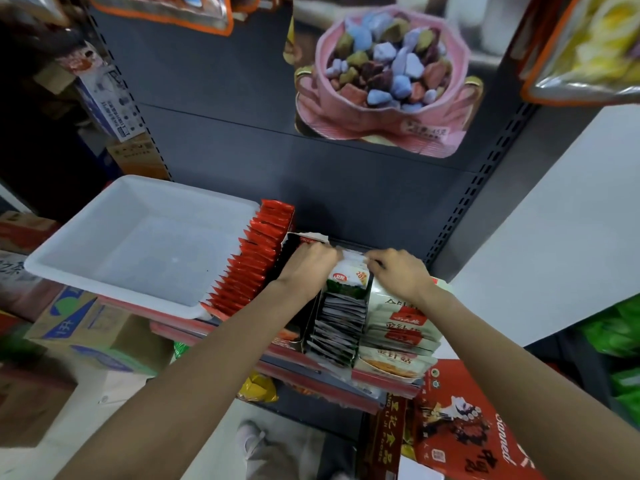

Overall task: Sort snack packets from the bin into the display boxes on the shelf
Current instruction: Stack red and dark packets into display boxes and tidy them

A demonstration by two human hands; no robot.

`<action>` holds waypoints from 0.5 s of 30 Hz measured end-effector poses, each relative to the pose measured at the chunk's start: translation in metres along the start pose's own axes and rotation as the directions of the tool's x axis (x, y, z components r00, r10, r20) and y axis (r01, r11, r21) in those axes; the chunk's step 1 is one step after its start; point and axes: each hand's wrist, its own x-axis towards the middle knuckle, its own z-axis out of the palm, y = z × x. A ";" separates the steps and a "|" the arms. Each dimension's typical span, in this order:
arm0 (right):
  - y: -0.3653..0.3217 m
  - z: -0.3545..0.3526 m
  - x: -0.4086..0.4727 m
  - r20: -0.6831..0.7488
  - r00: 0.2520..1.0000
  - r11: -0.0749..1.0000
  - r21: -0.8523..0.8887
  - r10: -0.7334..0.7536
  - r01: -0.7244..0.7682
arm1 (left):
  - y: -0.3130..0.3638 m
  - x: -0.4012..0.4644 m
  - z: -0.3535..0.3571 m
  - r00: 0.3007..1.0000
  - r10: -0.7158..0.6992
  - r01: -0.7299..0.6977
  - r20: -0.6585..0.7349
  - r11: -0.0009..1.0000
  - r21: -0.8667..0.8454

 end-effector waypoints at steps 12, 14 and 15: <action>-0.014 0.005 0.002 -0.058 0.998 0.990 -0.138 -0.012 0.004 | -0.003 -0.024 0.022 0.977 0.211 -0.200 0.040 0.960 -0.195; -0.013 0.005 0.002 -0.054 0.998 0.991 -0.132 -0.019 0.012 | -0.006 -0.022 0.024 0.974 0.203 -0.186 0.104 0.970 -0.154; -0.014 0.004 0.002 -0.056 0.998 0.991 -0.132 -0.022 0.014 | -0.006 -0.021 0.024 0.975 0.202 -0.190 0.097 0.974 -0.121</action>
